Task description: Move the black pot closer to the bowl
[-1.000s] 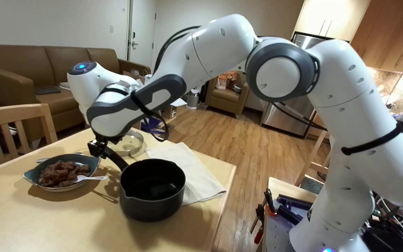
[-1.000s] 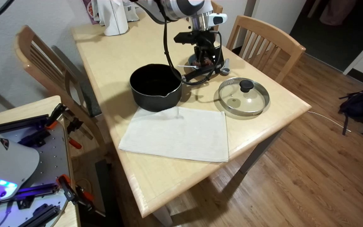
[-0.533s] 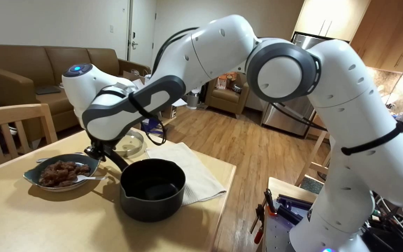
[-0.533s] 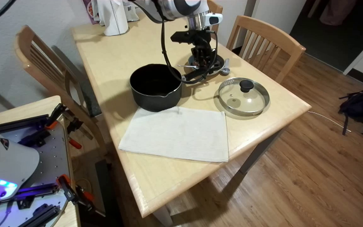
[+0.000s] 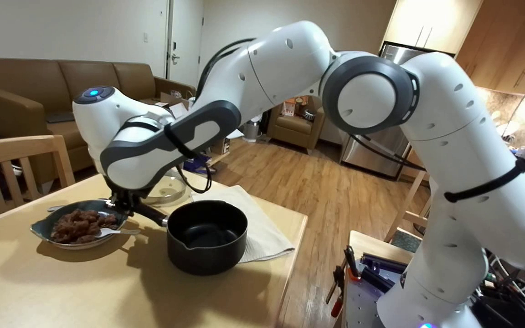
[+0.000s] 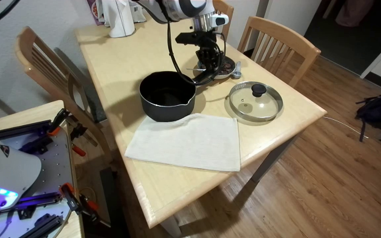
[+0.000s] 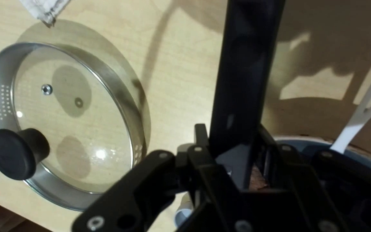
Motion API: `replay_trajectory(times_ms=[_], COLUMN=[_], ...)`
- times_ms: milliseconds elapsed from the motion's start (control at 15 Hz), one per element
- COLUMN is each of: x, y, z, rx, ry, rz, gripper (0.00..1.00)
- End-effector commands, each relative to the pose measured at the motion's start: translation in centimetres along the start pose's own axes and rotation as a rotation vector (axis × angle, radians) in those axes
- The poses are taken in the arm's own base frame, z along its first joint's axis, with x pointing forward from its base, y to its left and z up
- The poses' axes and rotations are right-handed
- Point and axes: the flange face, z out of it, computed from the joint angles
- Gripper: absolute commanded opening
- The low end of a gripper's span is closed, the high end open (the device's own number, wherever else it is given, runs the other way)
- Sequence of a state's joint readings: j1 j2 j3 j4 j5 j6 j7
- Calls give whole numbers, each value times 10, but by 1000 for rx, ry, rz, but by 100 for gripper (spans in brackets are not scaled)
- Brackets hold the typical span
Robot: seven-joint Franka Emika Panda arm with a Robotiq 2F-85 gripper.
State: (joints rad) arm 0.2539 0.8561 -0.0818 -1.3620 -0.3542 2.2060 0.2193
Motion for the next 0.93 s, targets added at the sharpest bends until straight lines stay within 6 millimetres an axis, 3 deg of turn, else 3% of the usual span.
replay_trajectory(times_ms=[0, 533, 867], x=[4, 5, 11], y=[-7, -35, -54], z=[-4, -9, -25], rx=[5, -7, -45], ry=[22, 30, 140], rz=[-170, -408, -500], gripper=[12, 12, 12])
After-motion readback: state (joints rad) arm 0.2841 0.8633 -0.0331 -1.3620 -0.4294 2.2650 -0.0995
